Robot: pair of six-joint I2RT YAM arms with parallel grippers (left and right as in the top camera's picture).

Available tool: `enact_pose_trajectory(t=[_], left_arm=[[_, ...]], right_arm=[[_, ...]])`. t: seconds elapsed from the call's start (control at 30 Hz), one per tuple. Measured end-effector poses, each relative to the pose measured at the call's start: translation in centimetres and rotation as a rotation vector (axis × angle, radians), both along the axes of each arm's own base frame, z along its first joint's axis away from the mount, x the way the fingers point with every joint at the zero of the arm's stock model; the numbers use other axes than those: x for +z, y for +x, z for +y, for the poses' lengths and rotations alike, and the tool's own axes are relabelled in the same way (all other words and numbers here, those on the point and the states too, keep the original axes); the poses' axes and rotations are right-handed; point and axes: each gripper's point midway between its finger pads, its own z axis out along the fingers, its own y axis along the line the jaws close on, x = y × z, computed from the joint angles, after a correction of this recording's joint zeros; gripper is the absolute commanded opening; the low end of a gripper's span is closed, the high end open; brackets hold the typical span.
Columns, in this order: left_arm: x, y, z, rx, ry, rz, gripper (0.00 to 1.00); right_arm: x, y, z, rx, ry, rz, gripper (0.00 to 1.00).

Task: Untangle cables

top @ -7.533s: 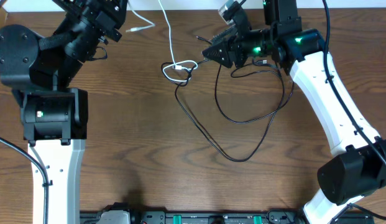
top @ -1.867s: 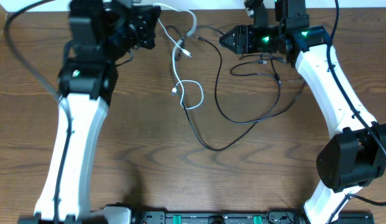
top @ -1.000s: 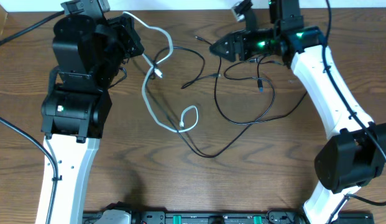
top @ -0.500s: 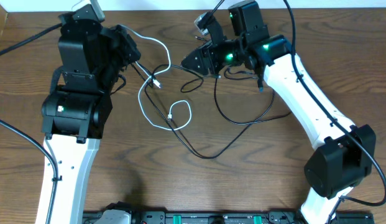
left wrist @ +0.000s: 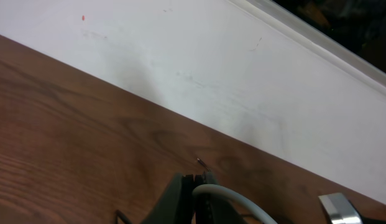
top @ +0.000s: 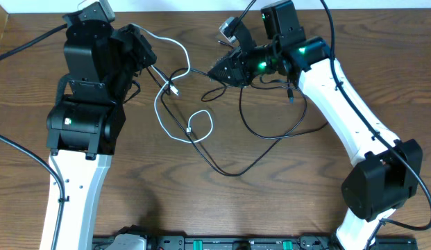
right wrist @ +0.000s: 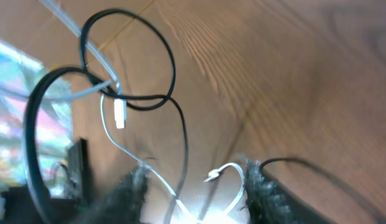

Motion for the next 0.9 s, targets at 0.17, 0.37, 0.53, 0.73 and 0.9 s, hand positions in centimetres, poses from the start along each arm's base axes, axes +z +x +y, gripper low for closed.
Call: enact_pose_trajectory(t=[0.17,0.37,0.53,0.73,0.9], left_arm=[[-0.1,-0.1,-0.5,-0.029,-0.012,0.004,0.08],[-0.4,-0.3,-1.3,-0.07,-0.027,0.02,0.07],[-0.6,-0.4,-1.4,-0.076,-0.029,0.031,0.07],[-0.6,-0.4,-1.5,-0.082,-0.031,0.032,0.07],[-0.3,-0.3,-1.5,-0.084,-0.033,0.017,0.07]], right_arm=[[1.5,0.5,-1.4,0.095,0.075,-0.119,0.73],[3.3,0.4,-3.8,0.182,0.191,-0.193,0.7],[3.3,-2.2,-2.6,0.28,0.227,-0.166,0.62],[2.1,-4.8,0.1,0.353,0.177,-0.162,0.31],[0.4,-4.9,1.3,0.322,0.066,-0.16,0.01]])
